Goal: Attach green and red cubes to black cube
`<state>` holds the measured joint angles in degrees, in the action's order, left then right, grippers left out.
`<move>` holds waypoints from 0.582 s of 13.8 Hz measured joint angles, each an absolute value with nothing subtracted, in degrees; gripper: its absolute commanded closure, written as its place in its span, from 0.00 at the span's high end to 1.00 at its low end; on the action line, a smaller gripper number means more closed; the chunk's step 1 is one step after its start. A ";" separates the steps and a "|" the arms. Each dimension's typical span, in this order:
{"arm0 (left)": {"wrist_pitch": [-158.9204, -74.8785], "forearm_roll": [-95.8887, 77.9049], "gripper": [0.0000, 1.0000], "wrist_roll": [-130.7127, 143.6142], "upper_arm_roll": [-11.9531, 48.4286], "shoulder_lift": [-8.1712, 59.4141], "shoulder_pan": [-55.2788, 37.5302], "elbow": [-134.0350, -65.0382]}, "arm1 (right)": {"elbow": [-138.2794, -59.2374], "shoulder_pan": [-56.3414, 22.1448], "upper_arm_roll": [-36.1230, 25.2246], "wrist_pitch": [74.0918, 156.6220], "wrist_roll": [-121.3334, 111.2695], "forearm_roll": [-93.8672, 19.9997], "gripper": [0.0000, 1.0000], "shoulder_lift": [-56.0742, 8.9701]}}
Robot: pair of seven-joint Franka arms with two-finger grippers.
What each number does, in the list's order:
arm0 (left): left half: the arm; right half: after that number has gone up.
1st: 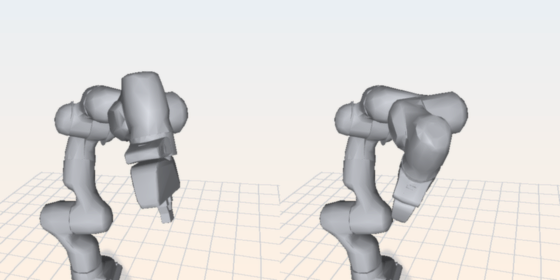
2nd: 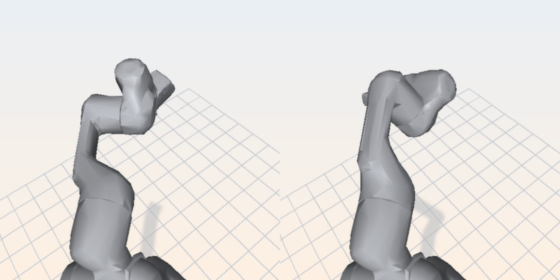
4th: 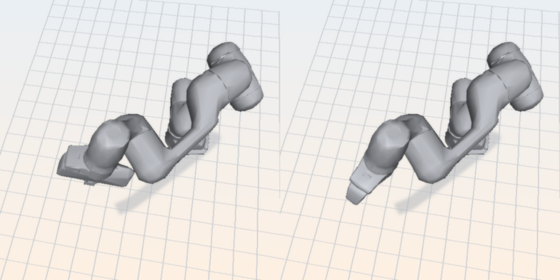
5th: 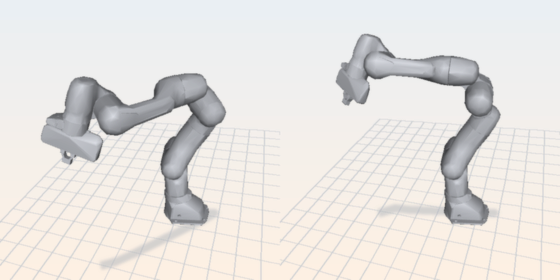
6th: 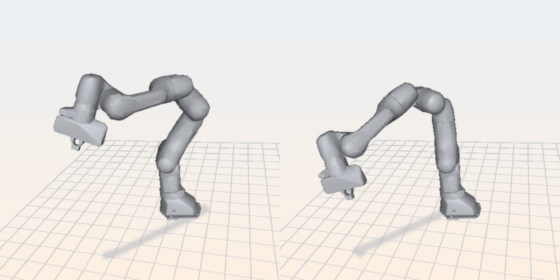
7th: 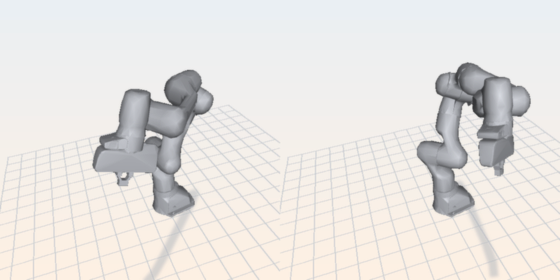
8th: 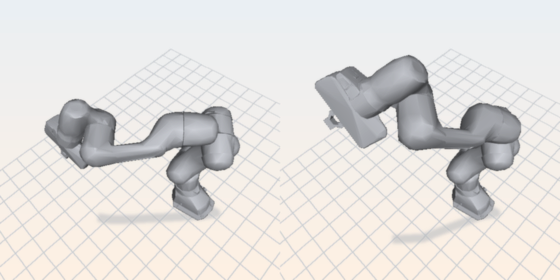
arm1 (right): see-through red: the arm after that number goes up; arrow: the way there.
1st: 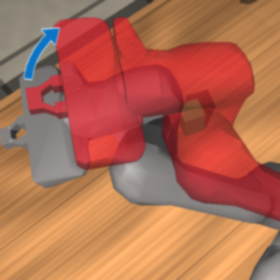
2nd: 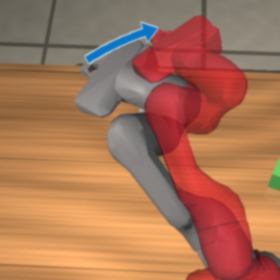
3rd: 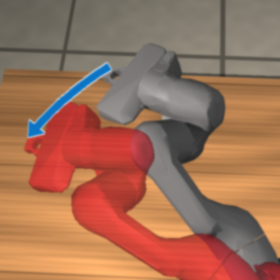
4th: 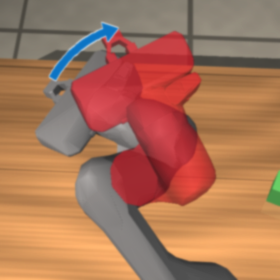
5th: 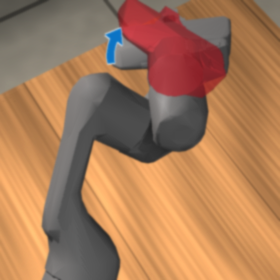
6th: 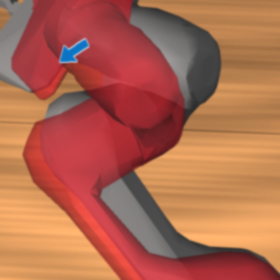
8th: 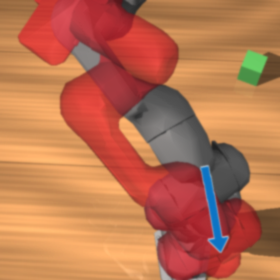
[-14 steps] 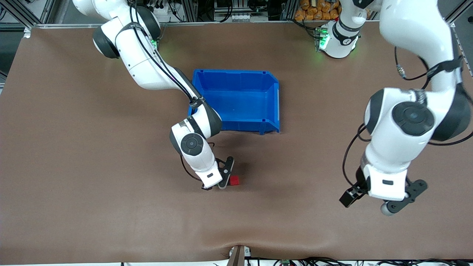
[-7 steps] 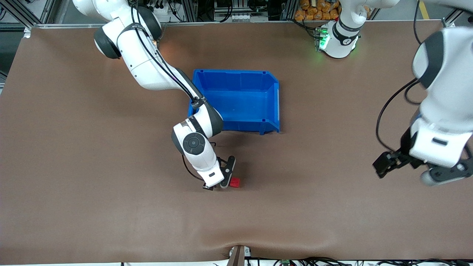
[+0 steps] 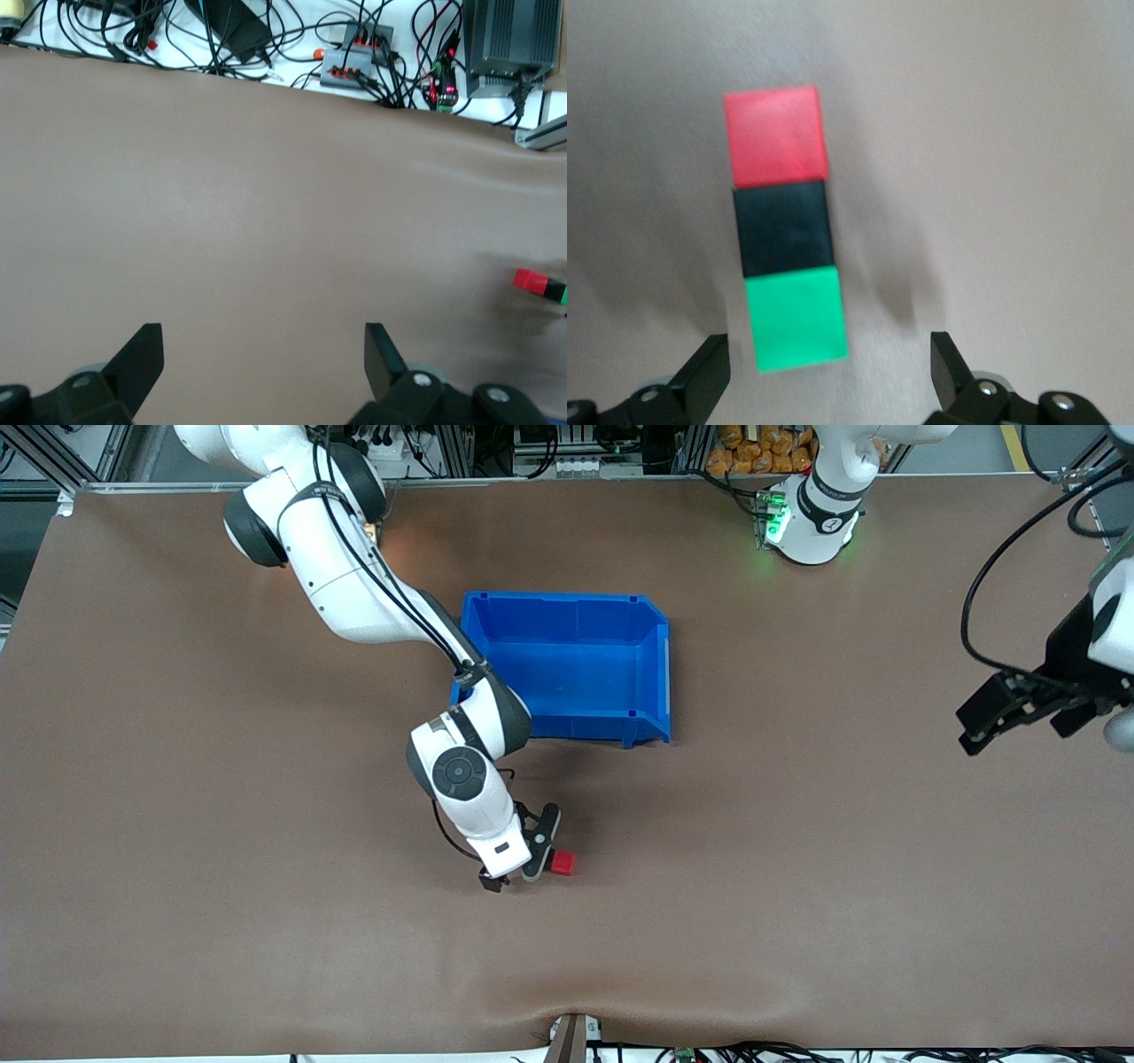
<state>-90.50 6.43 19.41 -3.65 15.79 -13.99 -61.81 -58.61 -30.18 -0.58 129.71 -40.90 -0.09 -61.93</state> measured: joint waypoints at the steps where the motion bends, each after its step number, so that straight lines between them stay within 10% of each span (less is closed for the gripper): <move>1: -89.49 6.26 1.00 18.65 -3.65 15.56 -13.84 -62.31 | -57.86 -29.23 -0.65 127.14 -40.86 -0.45 1.00 -61.41; 8: -89.05 -1.53 1.00 16.33 -3.64 14.45 -10.16 -69.11 | -56.51 -21.97 -1.03 113.25 -40.09 -1.07 1.00 -52.49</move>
